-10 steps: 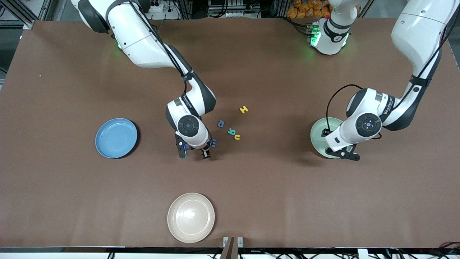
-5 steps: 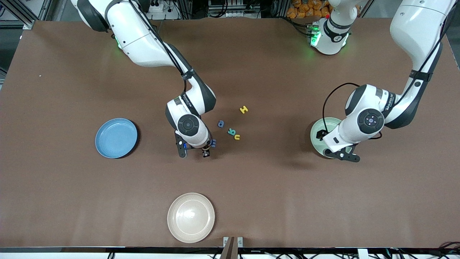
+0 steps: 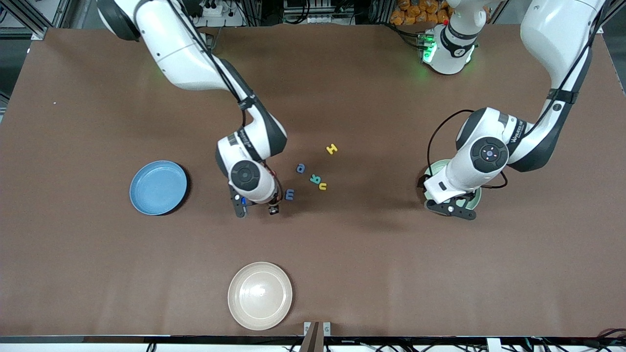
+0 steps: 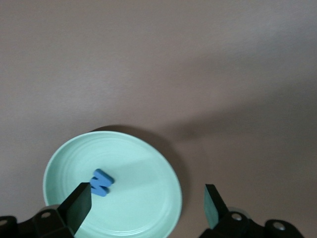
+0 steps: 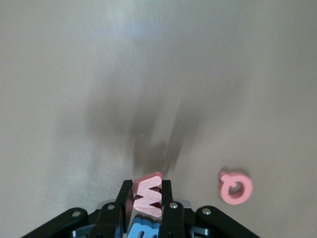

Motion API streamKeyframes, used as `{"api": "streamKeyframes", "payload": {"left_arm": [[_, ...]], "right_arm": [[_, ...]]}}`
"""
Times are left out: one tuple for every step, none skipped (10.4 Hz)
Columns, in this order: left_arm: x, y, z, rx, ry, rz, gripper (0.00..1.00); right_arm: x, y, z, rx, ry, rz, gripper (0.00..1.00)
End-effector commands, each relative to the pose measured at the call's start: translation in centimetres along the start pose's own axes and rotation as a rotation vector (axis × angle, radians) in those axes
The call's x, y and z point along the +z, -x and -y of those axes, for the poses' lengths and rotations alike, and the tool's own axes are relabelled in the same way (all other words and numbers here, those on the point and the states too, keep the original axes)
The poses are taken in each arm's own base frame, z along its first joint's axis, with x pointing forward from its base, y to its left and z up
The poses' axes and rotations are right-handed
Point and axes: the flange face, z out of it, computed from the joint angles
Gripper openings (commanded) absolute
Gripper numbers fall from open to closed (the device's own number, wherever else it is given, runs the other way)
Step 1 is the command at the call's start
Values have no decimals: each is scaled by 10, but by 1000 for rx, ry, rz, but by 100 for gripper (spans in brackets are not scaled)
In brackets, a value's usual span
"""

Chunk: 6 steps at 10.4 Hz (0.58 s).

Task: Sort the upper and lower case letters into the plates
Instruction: 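Carry the pink m into the blue plate with the right gripper and release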

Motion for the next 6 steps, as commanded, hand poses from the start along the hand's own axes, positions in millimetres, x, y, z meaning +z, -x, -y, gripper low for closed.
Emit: {"api": "streamKeyframes", "payload": {"left_arm": [[-19,-1,-14,-19,29,-17,100],[-23,-3,-30,-3,37,-23,100],[-24,-3,-45,-8,62,-20,100],[-27,-3,-61,-34,91,-15,100],[-25,-4,-68,-96,88,-8,100],[-26,-4,-91,-149,95,-6,100]], "right_arm": [[-57,-41,-11,-64,44,58,0],[-75,-58,-19,-85,82,64,0],[-91,-88,-26,-104,122,76,0],[-100,-114,-39,-156,151,92,0],[-106,-149,-56,-190,157,112,0],[-106,-176,-74,-242,165,132,0]]}}
